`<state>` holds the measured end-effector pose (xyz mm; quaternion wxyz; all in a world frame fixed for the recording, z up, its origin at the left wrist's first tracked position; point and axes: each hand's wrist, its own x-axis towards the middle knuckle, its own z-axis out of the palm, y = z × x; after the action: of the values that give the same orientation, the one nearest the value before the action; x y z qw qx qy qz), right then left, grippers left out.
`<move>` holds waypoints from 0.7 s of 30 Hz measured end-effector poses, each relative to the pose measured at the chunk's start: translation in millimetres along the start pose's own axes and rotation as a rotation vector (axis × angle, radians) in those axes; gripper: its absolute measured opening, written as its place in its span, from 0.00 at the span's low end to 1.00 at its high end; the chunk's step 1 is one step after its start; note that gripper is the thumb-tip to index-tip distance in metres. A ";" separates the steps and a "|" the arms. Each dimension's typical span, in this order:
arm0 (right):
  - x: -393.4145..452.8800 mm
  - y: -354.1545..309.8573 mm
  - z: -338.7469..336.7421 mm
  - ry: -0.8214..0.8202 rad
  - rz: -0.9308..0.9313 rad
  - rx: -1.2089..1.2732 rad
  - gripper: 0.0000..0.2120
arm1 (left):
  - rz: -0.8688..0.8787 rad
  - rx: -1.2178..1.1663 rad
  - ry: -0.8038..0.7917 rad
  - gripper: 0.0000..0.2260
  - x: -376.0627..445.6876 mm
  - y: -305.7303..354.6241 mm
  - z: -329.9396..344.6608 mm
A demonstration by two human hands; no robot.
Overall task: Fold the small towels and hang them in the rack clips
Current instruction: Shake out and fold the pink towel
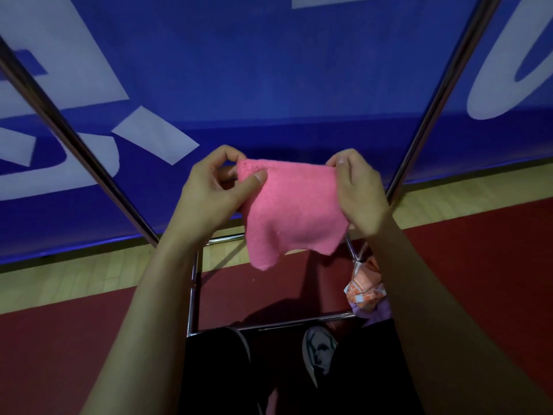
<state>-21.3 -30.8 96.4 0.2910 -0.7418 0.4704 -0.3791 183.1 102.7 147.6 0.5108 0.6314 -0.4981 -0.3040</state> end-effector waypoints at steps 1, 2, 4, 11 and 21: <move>-3.5 0.1 -0.4 -0.014 -0.031 -0.056 0.10 | 0.011 0.009 -0.027 0.12 -3.4 4.4 1.5; -8.3 -3.0 -0.6 -0.022 -0.080 -0.097 0.09 | 0.021 0.019 -0.058 0.11 -7.1 8.3 3.5; -21.7 -21.2 -1.8 -0.042 -0.208 -0.086 0.09 | 0.037 0.062 -0.119 0.08 -15.8 16.1 7.9; -63.8 -106.2 -16.1 -0.260 -0.297 0.215 0.08 | 0.102 0.164 -0.133 0.07 -50.4 73.3 -15.1; -67.9 -226.7 -50.4 -0.141 -0.454 0.361 0.03 | -0.005 -0.392 -0.227 0.11 -96.0 156.8 -88.9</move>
<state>26.5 115.8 282.9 0.3578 -0.7889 0.1962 -0.4595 181.9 226.2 310.3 0.5635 0.4831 -0.4824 -0.4652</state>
